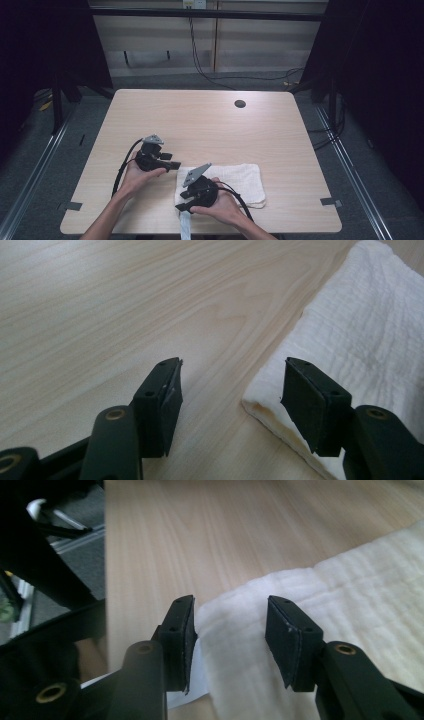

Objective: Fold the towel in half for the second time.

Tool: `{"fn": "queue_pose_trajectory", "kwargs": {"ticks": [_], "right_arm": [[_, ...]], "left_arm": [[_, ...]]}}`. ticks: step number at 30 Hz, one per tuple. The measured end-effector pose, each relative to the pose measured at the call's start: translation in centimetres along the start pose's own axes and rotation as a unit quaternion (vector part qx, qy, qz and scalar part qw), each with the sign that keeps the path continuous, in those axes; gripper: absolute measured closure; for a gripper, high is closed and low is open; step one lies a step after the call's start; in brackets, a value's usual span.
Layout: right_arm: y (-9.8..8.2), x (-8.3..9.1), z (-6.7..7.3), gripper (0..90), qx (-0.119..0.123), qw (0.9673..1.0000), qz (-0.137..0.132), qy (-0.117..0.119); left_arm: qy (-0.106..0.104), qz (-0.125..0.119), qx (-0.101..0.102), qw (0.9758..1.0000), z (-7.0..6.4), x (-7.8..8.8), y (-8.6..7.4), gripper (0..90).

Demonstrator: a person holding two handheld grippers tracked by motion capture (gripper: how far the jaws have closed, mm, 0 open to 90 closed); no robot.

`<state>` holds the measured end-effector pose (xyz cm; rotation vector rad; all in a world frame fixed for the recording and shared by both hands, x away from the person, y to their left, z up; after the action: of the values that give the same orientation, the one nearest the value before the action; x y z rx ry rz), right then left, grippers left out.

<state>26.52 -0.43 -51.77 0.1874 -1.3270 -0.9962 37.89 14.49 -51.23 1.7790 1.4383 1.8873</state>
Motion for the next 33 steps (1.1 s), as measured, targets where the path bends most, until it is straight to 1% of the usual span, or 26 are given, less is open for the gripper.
{"fn": "queue_pose_trajectory", "kwargs": {"ticks": [2,4,5,6,8,11,12,15,16,17,18,20,22,23,25,26,27,29,30,31,33], "right_arm": [[-0.01,-0.25,-0.06,51.1,0.005,1.0000,-0.002,-0.004],[0.06,-0.37,-0.03,47.1,0.013,0.9998,-0.007,-0.015],[0.14,-0.38,-0.03,46.2,0.013,0.9997,-0.013,-0.018],[0.23,-0.38,-0.04,45.5,0.003,0.9997,-0.015,-0.018],[0.19,-0.71,-0.07,44.4,0.015,0.9997,-0.007,-0.015],[0.06,-0.97,0.19,43.0,0.020,0.9995,-0.001,-0.024],[0.04,-1.00,0.26,42.3,0.026,0.9993,0.001,-0.026],[-0.15,-1.12,0.44,42.9,0.045,0.9983,-0.002,-0.036],[-0.19,-1.14,0.46,44.2,0.044,0.9983,-0.006,-0.038],[-0.23,-1.14,0.45,47.8,0.050,0.9978,-0.008,-0.044],[-0.27,-1.13,0.48,49.6,0.059,0.9967,-0.010,-0.055],[-0.30,-1.10,0.41,52.5,0.063,0.9963,-0.011,-0.058],[-0.22,-1.06,0.30,56.1,0.059,0.9963,-0.011,-0.062],[-0.20,-1.05,0.26,58.2,0.053,0.9965,-0.011,-0.064],[-0.15,-1.02,0.10,61.7,0.054,0.9963,-0.013,-0.066],[-0.14,-0.98,0.09,63.5,0.049,0.9964,-0.011,-0.068],[-0.09,-0.97,-0.02,65.6,0.052,0.9962,-0.011,-0.070],[-0.03,-0.97,-0.10,68.3,0.050,0.9963,-0.011,-0.070],[-0.06,-0.94,-0.11,70.7,0.044,0.9964,-0.009,-0.072],[-0.02,-0.92,-0.22,72.2,0.045,0.9962,-0.011,-0.073],[-0.04,-0.85,-0.44,77.4,0.041,0.9960,-0.014,-0.078]], "left_arm": [[0.001,0.000,0.002,1.0000,0.06,0.01,-0.03,40.5],[0.004,0.000,0.004,1.0000,0.17,0.00,-0.09,40.3],[0.006,0.000,0.007,1.0000,0.23,-0.08,-0.15,40.4],[0.007,0.005,0.006,0.9999,0.31,-0.08,-0.24,40.4],[0.005,0.004,0.011,0.9999,0.31,-0.14,-0.35,40.5],[0.006,0.003,0.010,0.9999,0.42,-0.03,-0.37,40.4],[0.007,0.002,0.010,0.9999,0.47,0.01,-0.35,40.3],[0.009,0.001,0.011,0.9999,0.57,0.07,-0.38,39.7],[0.009,0.000,0.012,0.9999,0.58,0.06,-0.38,39.5],[0.011,0.000,0.011,0.9999,0.60,0.07,-0.38,39.5],[0.009,-0.003,0.011,0.9999,0.57,0.08,-0.34,39.5],[0.010,-0.006,0.012,0.9999,0.58,0.27,-0.24,39.5],[0.013,-0.010,0.011,0.9998,0.70,0.42,-0.20,39.5],[0.014,-0.012,0.015,0.9997,0.74,0.45,-0.19,39.5],[0.015,-0.009,0.015,0.9997,0.91,0.48,-0.26,39.4],[0.015,-0.008,0.016,0.9997,0.93,0.43,-0.29,39.4],[0.014,-0.009,0.018,0.9997,0.92,0.31,-0.31,39.3],[0.012,-0.003,0.016,0.9998,0.85,0.18,-0.35,39.3],[0.012,-0.003,0.014,0.9998,0.80,0.10,-0.35,39.3],[0.011,-0.001,0.013,0.9999,0.72,0.06,-0.35,39.3],[0.010,0.002,0.010,0.9999,0.59,0.02,-0.35,39.3]]}}
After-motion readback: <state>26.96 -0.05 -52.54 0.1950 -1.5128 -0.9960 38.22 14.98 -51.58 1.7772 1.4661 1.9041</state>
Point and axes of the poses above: each handheld gripper's, and its own axes: x roughly backward along the jaws, y roughly out of its top, z roughly to its left, the point moved 4 cm from there along -x, roughly forward along the jaws, and after that the axes turned 7 degrees about -x, right-handed, at the moved point
